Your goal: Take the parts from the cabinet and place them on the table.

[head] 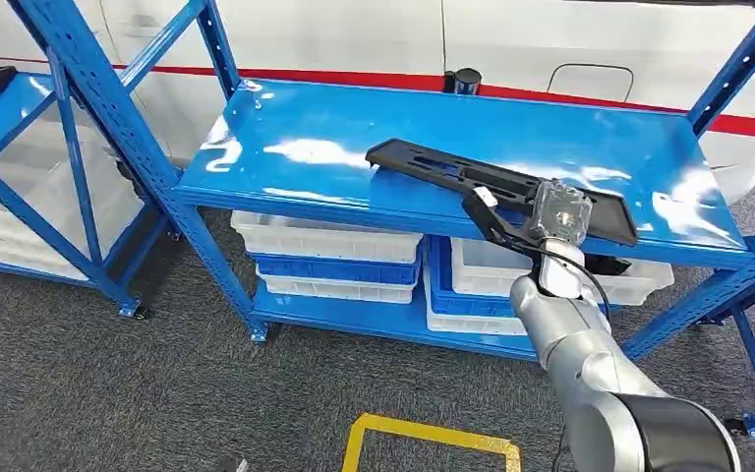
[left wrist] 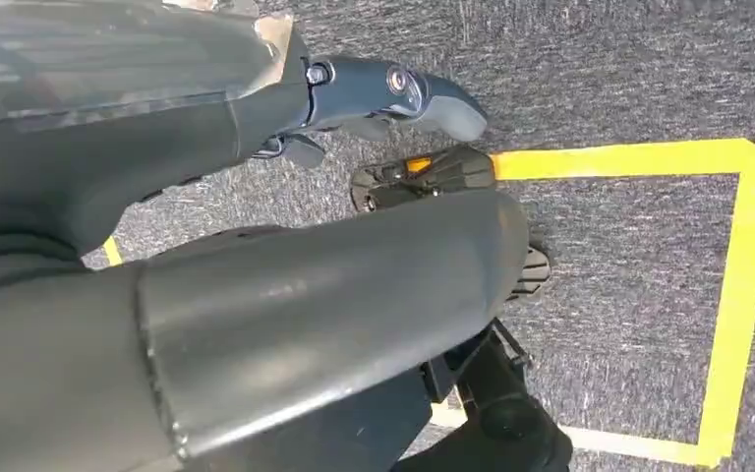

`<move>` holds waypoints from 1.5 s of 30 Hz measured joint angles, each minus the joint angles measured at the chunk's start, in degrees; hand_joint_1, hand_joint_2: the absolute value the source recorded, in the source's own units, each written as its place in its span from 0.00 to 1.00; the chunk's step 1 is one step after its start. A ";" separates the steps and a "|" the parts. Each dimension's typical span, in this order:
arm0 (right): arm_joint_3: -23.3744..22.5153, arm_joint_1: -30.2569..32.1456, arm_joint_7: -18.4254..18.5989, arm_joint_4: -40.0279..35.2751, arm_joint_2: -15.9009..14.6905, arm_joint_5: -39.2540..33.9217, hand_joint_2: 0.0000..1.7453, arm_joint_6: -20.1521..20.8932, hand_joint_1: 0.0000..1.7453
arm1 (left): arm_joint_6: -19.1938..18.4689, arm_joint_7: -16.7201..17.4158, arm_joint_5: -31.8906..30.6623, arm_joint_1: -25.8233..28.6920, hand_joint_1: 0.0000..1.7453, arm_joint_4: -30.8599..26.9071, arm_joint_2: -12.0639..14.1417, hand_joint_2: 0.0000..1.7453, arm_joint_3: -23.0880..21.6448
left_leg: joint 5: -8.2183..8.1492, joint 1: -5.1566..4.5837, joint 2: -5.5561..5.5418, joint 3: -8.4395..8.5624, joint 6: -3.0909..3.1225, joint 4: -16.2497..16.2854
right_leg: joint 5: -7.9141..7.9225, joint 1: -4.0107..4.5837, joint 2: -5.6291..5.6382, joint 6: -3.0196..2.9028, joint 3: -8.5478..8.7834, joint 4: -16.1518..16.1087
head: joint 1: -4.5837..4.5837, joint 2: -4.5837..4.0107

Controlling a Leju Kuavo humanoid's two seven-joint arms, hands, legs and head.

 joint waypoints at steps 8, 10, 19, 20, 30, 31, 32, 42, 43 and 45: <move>-1.16 0.15 -0.07 -0.18 -1.33 0.09 1.00 0.00 1.00 | -0.89 -0.74 -0.98 -0.57 0.00 0.00 -0.24 1.00 -1.07 | 0.00 0.00 -0.01 0.01 0.01 0.00 | 0.00 0.00 -0.01 0.00 0.08 -0.11 | 0.00 0.00; -1.42 0.15 -0.09 -0.20 -1.44 0.11 1.00 0.00 1.00 | -1.11 -0.74 -1.20 -0.69 0.00 0.00 -0.31 1.00 -1.09 | 0.00 0.00 -0.02 0.01 0.01 0.00 | 0.00 0.00 -0.01 0.00 0.09 -0.13 | 0.00 0.00; -1.73 2.11 -2.47 -2.91 -1.73 0.22 1.00 -3.02 1.00 | 1.27 -0.28 -0.20 -0.98 0.00 0.00 -0.31 1.00 -1.57 | -0.03 0.00 -0.04 -0.07 0.05 0.00 | 0.00 0.00 -0.03 0.00 0.10 -0.15 | 0.00 0.00; -1.73 2.93 -3.06 -4.71 -1.62 0.22 1.00 -3.10 1.00 | 1.75 -0.11 -0.20 -0.96 0.00 0.00 -0.28 1.00 -1.59 | -0.03 0.00 -0.06 -0.10 0.05 0.00 | 0.00 0.00 -0.04 0.00 0.09 -0.15 | 0.02 0.00; 0.70 11.50 -7.85 -25.97 0.02 0.22 1.00 -1.99 1.00 | 2.49 -1.40 0.72 -0.70 0.00 0.00 0.31 1.00 -0.94 | -0.04 0.03 -0.03 -0.21 0.06 -0.01 | 0.00 0.02 -0.03 0.01 -0.04 -0.14 | 0.00 0.00; 0.94 11.95 -8.09 -27.63 0.20 0.22 1.00 -1.97 1.00 | 2.49 -1.40 0.72 -0.70 0.00 0.00 0.33 1.00 -0.92 | -0.04 0.03 -0.05 -0.22 0.06 -0.01 | -0.01 0.02 -0.04 0.00 -0.04 -0.14 | -0.02 0.00; 1.20 12.35 -8.50 -28.92 0.29 0.22 1.00 -1.97 1.00 | 2.60 -1.36 0.72 -0.66 0.00 0.00 0.35 1.00 -0.90 | -0.04 0.03 -0.07 -0.23 0.06 -0.02 | -0.01 0.02 -0.05 0.00 -0.04 -0.14 | 0.02 0.00; 4.50 15.28 -13.12 -41.31 1.18 -0.50 1.00 -1.86 1.00 | 3.02 -2.64 1.75 0.27 0.00 0.00 0.50 1.00 -0.02 | -0.04 0.01 -0.06 -0.20 0.07 -0.01 | -0.01 0.01 -0.05 0.01 -0.05 -0.14 | 0.02 0.00; 4.96 15.54 -13.57 -42.26 1.22 -1.00 1.00 -1.88 1.00 | 3.02 -2.82 1.75 0.38 0.00 0.00 0.52 1.00 0.09 | -0.05 -0.01 -0.08 -0.27 0.07 0.01 | -0.01 -0.03 -0.05 0.01 -0.04 -0.19 | 0.00 0.00; 5.83 16.26 -13.96 -43.97 1.22 -1.70 1.00 -1.92 1.00 | 3.04 -3.08 1.75 0.61 0.00 0.00 0.55 1.00 0.48 | -0.05 -0.01 -0.07 -0.28 0.07 0.01 | -0.01 -0.06 -0.05 0.01 -0.04 -0.21 | -0.02 0.00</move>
